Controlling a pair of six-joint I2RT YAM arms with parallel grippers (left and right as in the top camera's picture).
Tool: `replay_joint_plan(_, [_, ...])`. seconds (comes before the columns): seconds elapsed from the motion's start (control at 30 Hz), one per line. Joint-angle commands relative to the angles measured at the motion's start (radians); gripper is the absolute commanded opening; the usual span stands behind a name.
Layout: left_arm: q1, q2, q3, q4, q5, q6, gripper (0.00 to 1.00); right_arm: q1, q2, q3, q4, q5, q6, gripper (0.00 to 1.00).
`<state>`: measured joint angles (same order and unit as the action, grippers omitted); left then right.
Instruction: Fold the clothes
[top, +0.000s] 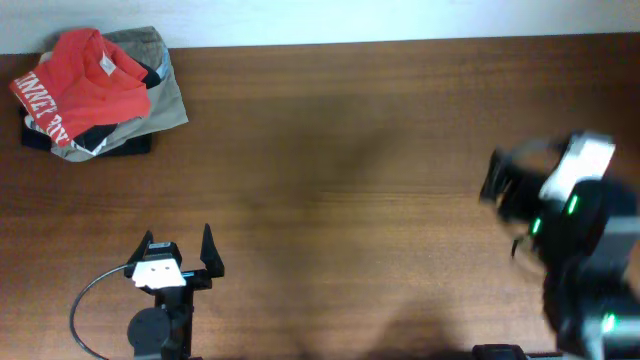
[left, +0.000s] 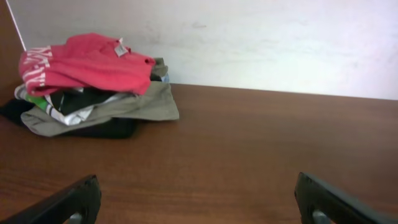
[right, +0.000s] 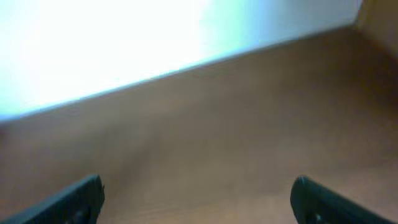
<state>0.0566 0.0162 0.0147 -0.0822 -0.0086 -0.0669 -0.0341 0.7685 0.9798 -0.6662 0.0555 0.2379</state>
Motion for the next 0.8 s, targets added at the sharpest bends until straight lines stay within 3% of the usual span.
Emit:
replay_joint_plan(0.0, [0.003, -0.005, -0.006, -0.001, -0.003, 0.016, 0.99, 0.034, -0.278, -0.312, 0.157, -0.025, -0.025, 0.99])
replay_joint_plan(0.17, [0.003, -0.005, -0.006, -0.001, -0.003, 0.016, 0.99, 0.035, -0.59, -0.641, 0.326, -0.119, -0.091, 0.99])
replay_joint_plan(0.33, [0.003, -0.005, -0.006, -0.001, -0.003, 0.016, 0.99, 0.035, -0.752, -0.841, 0.465, -0.131, -0.102, 0.99])
replay_joint_plan(0.53, [0.003, -0.005, -0.006, -0.001, -0.003, 0.016, 0.99, 0.035, -0.765, -0.934, 0.602, -0.043, -0.039, 0.99])
replay_joint_plan(0.77, [0.003, -0.005, -0.006, -0.001, -0.003, 0.016, 0.99, 0.035, -0.765, -0.974, 0.592, 0.012, 0.009, 0.99])
